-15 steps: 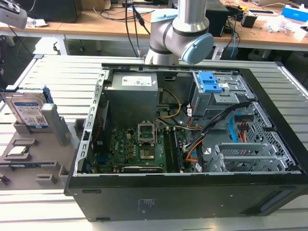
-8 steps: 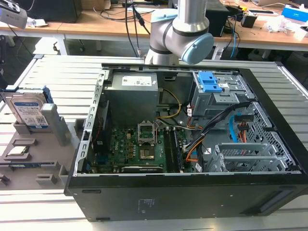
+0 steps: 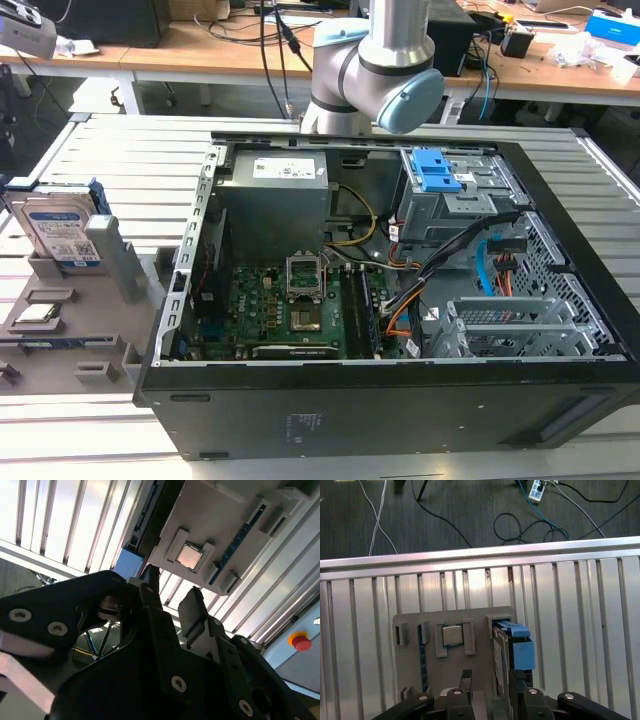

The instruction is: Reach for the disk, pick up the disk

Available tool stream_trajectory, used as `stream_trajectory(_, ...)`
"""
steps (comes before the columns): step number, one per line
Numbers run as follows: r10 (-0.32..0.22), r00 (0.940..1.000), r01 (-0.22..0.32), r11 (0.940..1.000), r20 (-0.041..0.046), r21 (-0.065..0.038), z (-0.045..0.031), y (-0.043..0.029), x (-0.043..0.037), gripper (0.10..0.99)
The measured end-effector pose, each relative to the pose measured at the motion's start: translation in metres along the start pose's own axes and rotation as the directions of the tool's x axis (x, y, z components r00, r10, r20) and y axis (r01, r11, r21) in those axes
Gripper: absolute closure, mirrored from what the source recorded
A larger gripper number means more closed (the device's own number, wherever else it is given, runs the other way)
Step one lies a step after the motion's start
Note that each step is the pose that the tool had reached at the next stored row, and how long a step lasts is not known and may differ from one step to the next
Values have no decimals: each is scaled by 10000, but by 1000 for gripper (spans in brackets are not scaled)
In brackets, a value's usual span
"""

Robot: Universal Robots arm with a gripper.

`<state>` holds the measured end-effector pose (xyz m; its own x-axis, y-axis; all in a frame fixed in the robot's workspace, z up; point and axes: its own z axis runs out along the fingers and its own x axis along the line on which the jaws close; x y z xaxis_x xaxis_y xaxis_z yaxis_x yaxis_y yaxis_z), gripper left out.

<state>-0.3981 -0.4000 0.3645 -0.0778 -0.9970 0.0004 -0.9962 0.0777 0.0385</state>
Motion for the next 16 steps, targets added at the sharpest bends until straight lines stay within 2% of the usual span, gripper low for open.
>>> stream_trajectory(1, 0, 10000, 0, 10000, 0, -1, 0, 0, 0, 612)
stream_trajectory(2, -1, 10000, 1, 10000, 0, 0, 0, 0, 0, 549)
stream_trajectory(3, -1, 10000, 1, 10000, 0, -1, 0, 0, 0, 549)
stream_trajectory(4, -1, 10000, 1, 10000, 0, 0, 0, 0, 0, 486)
stream_trajectory(7, -1, 10000, 1, 10000, -1, 0, 0, 2, -31, 486)
stream_trajectory(8, -4, 10000, 4, 10000, -3, 1, 0, 5, -69, 486)
stream_trajectory(11, -48, 10000, 48, 10000, -16, 1, 0, 19, -255, 486)
stream_trajectory(13, -129, 9999, 129, 9999, -19, 0, 2, 18, -256, 486)
stream_trajectory(16, -912, 9958, 912, 9958, -49, -1, 5, 19, -259, 486)
